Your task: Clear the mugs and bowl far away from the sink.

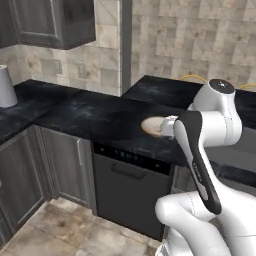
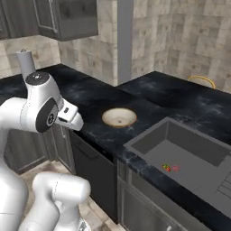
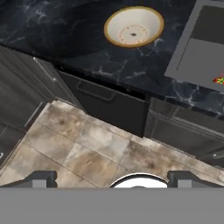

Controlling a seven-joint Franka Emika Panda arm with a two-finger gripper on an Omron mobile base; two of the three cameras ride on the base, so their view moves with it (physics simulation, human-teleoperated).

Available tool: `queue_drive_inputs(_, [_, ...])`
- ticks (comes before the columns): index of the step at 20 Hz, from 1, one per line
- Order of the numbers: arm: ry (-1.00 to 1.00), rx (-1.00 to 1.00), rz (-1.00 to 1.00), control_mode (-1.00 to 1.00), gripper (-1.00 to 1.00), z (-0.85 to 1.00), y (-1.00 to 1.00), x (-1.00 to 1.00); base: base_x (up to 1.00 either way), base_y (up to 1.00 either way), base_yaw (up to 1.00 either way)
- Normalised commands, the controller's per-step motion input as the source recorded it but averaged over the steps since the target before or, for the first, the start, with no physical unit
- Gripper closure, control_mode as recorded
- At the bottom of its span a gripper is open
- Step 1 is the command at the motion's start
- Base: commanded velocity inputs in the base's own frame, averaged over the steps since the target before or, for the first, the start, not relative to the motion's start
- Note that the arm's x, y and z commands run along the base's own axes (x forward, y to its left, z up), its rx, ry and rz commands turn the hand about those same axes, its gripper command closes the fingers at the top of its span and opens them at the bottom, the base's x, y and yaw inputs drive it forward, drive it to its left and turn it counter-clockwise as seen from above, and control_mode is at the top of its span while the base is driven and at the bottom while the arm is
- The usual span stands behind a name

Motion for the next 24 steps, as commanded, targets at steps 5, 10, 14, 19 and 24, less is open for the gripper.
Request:
queue_drive_inputs(5, [0.0, 0.0, 0.0, 1.0, -1.0, 0.0, 0.0, 0.0, 0.8, 0.48, -0.12])
queue_drive_inputs(10, [0.0, 0.0, 0.0, 1.0, -1.0, 0.0, 0.0, 0.0, 0.72, -0.07, -0.01])
queue_drive_inputs(14, [0.0, 0.0, 0.0, 1.0, -1.0, 0.0, 0.0, 0.0, 0.59, -0.35, -0.05])
queue_drive_inputs(19, [0.0, 0.0, 0.0, 1.0, -1.0, 0.0, 0.0, 0.0, 0.49, -0.09, -0.2])
queue_drive_inputs(24, [0.0, 0.0, 0.0, 1.0, -1.0, 0.0, 0.0, 0.0, 0.3, -0.12, -0.25])
